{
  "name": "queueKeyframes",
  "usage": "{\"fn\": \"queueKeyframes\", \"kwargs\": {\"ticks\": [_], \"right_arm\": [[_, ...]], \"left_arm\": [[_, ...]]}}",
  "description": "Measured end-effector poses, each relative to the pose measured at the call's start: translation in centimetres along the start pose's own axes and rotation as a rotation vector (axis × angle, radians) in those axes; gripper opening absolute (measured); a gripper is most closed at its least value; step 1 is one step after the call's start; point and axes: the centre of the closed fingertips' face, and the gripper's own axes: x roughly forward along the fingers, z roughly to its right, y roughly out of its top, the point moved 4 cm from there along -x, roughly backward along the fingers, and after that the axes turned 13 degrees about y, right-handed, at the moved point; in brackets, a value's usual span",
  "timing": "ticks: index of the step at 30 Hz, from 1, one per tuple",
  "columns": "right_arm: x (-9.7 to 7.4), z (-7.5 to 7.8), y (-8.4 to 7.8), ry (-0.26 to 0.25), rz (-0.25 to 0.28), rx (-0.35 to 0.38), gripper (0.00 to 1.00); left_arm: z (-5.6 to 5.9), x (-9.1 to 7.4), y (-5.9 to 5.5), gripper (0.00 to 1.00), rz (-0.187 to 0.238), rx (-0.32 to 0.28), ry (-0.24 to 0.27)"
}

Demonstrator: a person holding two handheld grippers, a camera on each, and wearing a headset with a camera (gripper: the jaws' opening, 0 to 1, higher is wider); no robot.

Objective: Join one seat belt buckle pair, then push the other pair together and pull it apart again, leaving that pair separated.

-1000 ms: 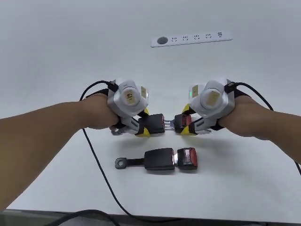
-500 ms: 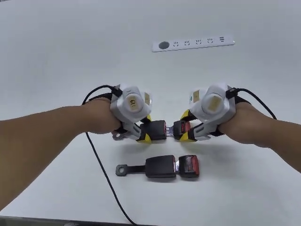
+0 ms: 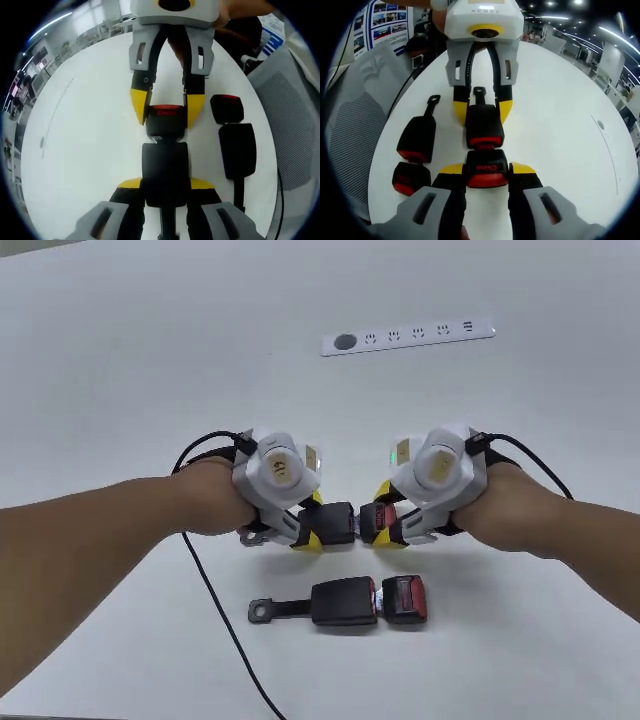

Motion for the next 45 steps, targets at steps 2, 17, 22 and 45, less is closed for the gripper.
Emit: {"fn": "queueKeyframes", "kwargs": {"ticks": [2,17,22,45], "right_arm": [[0.0,0.0,0.0,-0.003,-0.002,0.001,0.30],[-0.8,-0.5,-0.5,-0.014,-0.008,-0.002,0.31],[-1.2,-0.4,-0.9,-0.017,-0.012,0.000,0.32],[-5.0,-1.3,-5.3,-0.038,-0.014,0.020,0.33]], "left_arm": [[0.0,0.0,0.0,0.31,-0.001,0.000,0.000],[-0.2,0.2,-0.4,0.32,0.002,-0.017,0.008],[-0.3,0.3,-0.5,0.32,0.004,-0.020,0.006],[-0.2,0.2,-0.3,0.33,0.002,-0.023,0.006]]}}
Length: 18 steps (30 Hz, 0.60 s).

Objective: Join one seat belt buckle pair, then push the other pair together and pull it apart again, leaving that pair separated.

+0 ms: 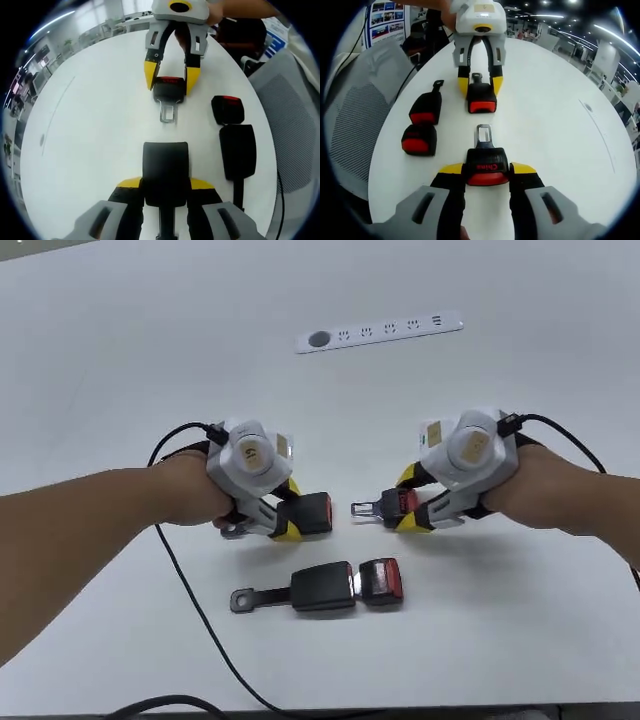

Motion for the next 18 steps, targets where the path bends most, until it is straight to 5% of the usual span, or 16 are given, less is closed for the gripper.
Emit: {"fn": "queueKeyframes", "kwargs": {"ticks": [10,18], "right_arm": [[-2.3,-0.5,-3.3,-0.012,-0.059,0.012,0.34],[-2.4,-0.1,-3.7,0.003,-0.068,0.042,0.34]], "left_arm": [[0.1,-0.2,-0.1,0.33,0.012,-0.025,0.026],[0.2,-0.3,0.0,0.33,0.015,-0.014,0.041]]}}
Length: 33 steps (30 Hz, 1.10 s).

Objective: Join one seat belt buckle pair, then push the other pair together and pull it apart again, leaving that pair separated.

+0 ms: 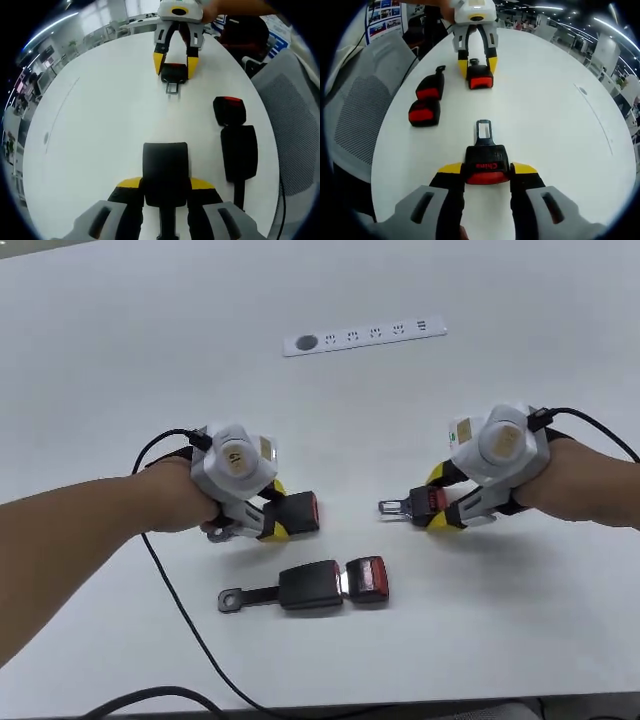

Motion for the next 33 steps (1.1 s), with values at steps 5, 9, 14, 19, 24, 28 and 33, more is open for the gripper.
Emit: {"fn": "queueKeyframes", "kwargs": {"ticks": [5,9,14,19,24,28,33], "right_arm": [[0.1,0.0,0.0,0.001,-0.012,0.010,0.35],[-0.3,0.4,0.2,-0.064,-0.034,0.001,0.44],[-2.0,-0.3,1.3,-0.112,0.054,0.046,0.48],[-3.2,-2.4,1.6,-0.161,0.134,0.117,0.53],[-3.8,-4.2,1.7,-0.225,0.233,0.240,0.71],[-4.7,-6.0,2.3,-0.246,0.253,0.238,0.80],[-4.9,-8.0,2.4,-0.252,0.262,0.231,0.82]], "left_arm": [[-0.2,0.1,0.1,0.34,-0.017,-0.002,0.008],[-0.5,0.0,0.3,0.45,-0.049,0.007,0.051],[-0.5,-1.3,-0.4,0.55,-0.027,-0.027,0.069],[0.1,-4.5,-0.3,0.58,0.038,-0.167,0.137],[1.8,-7.2,-0.6,0.68,0.077,-0.270,0.223],[2.7,-7.8,-1.2,0.75,0.158,-0.406,0.273],[4.5,-9.0,-1.4,0.87,0.172,-0.415,0.295]]}}
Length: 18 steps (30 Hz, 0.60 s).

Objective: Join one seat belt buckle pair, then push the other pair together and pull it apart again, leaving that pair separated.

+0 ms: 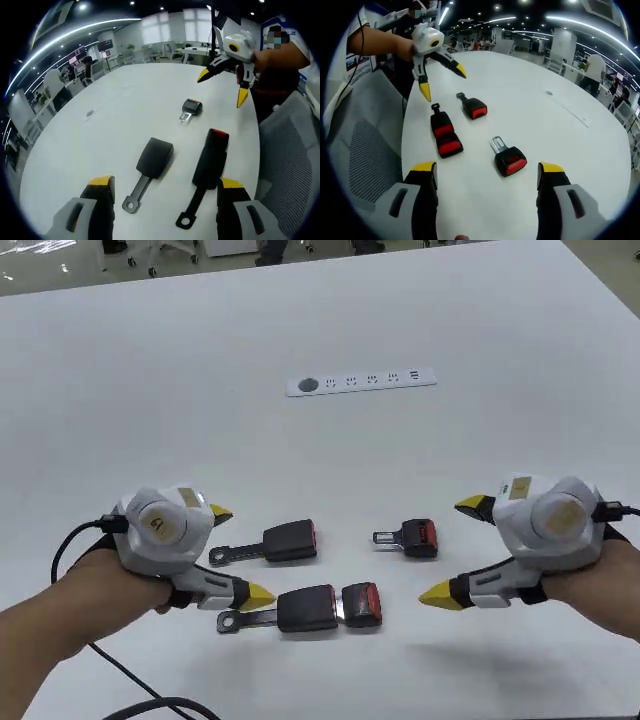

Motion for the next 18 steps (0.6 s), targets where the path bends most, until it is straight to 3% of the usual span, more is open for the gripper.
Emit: {"fn": "queueKeyframes", "kwargs": {"ticks": [3,6,10,12,18], "right_arm": [[-0.4,-0.7,-0.3,0.001,0.017,0.032,0.83],[-0.7,-2.2,-0.5,-0.005,0.031,0.035,0.88],[-1.0,-2.8,-1.2,-0.004,0.036,0.057,0.95],[-1.2,-2.8,-1.3,-0.025,0.067,0.091,0.99],[-2.0,-2.8,-2.3,-0.038,0.054,0.109,1.00]], "left_arm": [[-0.4,-1.2,-1.1,0.93,-0.006,-0.070,0.029],[-0.3,-2.3,-2.0,0.95,0.000,-0.086,0.033],[-0.6,-3.2,-3.7,1.00,-0.011,-0.102,0.045],[-0.7,-3.7,-4.2,1.00,-0.015,-0.121,0.056],[-1.2,-4.6,-5.2,1.00,-0.013,-0.158,0.090]]}}
